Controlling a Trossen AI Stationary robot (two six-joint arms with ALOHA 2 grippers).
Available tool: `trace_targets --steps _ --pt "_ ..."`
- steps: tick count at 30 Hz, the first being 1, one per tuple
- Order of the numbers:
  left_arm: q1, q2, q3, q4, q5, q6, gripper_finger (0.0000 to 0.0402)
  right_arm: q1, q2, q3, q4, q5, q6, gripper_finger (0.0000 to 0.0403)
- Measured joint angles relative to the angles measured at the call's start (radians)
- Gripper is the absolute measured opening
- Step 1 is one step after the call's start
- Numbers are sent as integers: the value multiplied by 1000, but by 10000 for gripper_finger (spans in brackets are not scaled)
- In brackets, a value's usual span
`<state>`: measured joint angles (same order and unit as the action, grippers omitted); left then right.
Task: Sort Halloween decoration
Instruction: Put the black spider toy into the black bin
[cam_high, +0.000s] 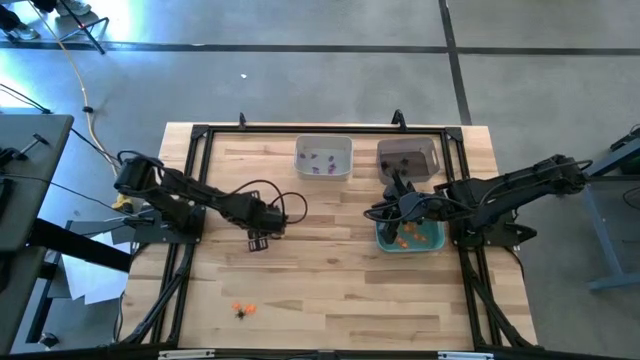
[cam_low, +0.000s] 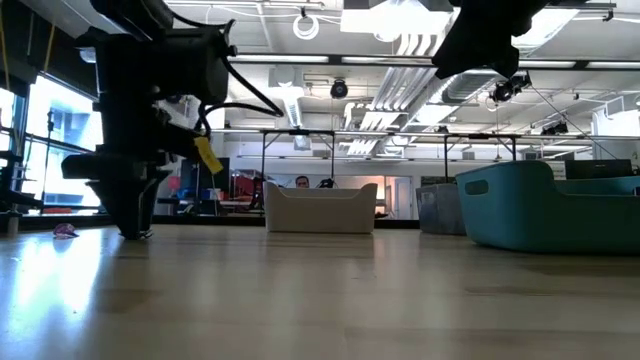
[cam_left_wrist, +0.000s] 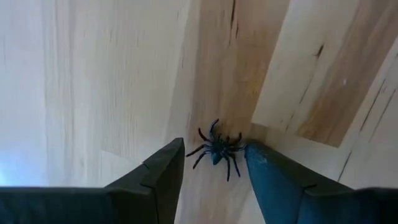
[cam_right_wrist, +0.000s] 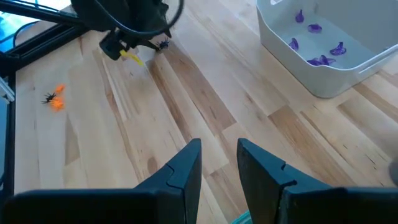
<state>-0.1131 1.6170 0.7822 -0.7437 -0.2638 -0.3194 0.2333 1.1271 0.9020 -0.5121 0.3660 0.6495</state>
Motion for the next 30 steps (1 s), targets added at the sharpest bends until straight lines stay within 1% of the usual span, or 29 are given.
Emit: trace_targets --steps 4,7,10,14,16,22,27,30 --pt "12 38 6 -10 11 26 167 0 0 0 1 0 0 99" --pt "15 44 7 -9 26 18 153 0 0 0 0 -1 -1 99" --pt "14 43 6 -10 44 -15 114 0 0 0 0 -1 -3 99" --pt "14 43 12 -29 62 -37 31 0 0 0 1 -1 -3 99" --pt "14 43 12 -29 67 -45 11 0 0 0 1 -1 -3 99" --pt "13 46 22 -44 70 -71 4 0 0 0 1 -1 -3 99" --pt "10 42 82 -105 69 -72 1 0 0 0 1 -1 -3 99" --pt "2 11 127 -126 65 -72 1 0 0 0 1 -2 -2 99"
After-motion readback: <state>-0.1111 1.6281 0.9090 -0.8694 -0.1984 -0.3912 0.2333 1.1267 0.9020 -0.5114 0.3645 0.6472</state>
